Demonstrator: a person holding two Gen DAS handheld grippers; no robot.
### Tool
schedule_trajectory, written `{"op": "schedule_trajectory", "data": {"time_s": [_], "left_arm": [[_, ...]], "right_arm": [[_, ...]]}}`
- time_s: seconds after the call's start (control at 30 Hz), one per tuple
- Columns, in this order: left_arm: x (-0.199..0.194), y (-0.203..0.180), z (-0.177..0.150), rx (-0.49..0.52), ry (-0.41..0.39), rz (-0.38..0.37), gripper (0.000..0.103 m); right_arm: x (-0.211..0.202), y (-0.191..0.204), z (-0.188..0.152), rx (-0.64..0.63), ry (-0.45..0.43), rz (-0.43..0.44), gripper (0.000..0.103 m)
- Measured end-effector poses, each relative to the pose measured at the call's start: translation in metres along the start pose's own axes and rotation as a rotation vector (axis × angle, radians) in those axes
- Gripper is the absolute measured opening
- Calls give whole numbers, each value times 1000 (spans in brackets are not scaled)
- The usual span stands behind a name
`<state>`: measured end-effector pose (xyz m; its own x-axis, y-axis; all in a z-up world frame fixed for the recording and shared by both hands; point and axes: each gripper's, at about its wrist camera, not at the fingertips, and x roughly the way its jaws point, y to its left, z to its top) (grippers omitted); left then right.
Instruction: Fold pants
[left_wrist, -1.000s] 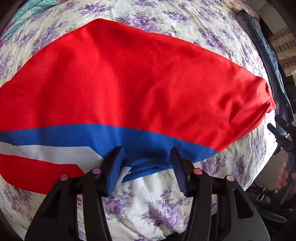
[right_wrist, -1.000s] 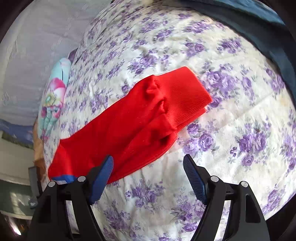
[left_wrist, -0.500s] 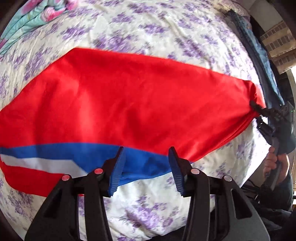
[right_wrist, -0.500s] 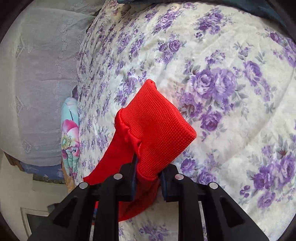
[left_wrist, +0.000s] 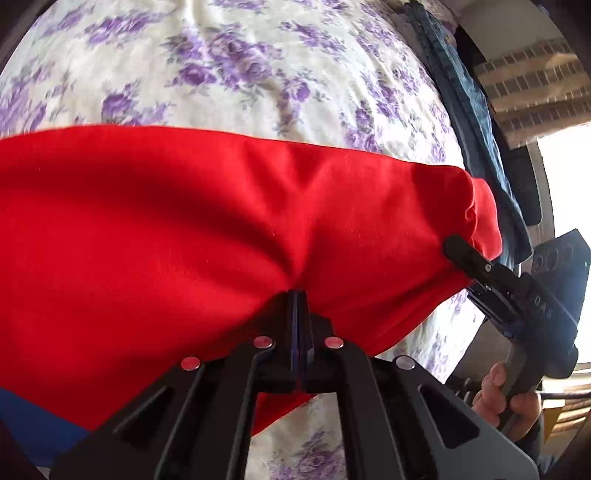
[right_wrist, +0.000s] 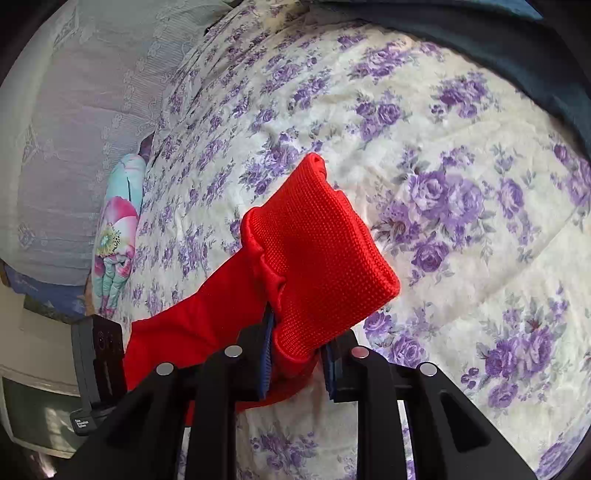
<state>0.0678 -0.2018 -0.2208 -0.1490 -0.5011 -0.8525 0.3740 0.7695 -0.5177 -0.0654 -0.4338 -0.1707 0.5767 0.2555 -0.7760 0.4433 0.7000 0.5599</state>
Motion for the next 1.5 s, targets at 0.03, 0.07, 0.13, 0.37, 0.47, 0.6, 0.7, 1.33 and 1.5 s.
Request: {"op": "schedule_trajectory", "data": {"time_s": [0.03, 0.07, 0.13, 0.37, 0.47, 0.6, 0.7, 1.33, 1.5], "left_arm": [[-1, 2, 1, -12, 8, -17, 1], [-3, 2, 0, -14, 11, -21, 1], [-12, -3, -5, 11, 10, 12, 1], [-105, 57, -51, -83, -139, 64, 1], [-158, 115, -71, -212, -258, 117, 1], [-176, 177, -89, -358, -274, 142, 1], [-159, 208, -98, -436, -279, 65, 1], [-157, 233, -102, -455, -295, -73, 2], [-167, 228, -105, -450, -276, -34, 1]], "right_arm": [[-5, 11, 0, -44, -10, -13, 23], [-10, 23, -1, -91, -20, -31, 23], [-18, 52, -3, -191, -41, -66, 23], [-15, 169, -27, -515, 3, -27, 23], [11, 216, -52, -637, 65, 28, 25], [76, 252, -99, -818, 160, -28, 25], [126, 253, -132, -891, 260, -84, 38], [147, 267, -145, -888, 344, 20, 48], [147, 279, -152, -933, 345, -30, 51]]}}
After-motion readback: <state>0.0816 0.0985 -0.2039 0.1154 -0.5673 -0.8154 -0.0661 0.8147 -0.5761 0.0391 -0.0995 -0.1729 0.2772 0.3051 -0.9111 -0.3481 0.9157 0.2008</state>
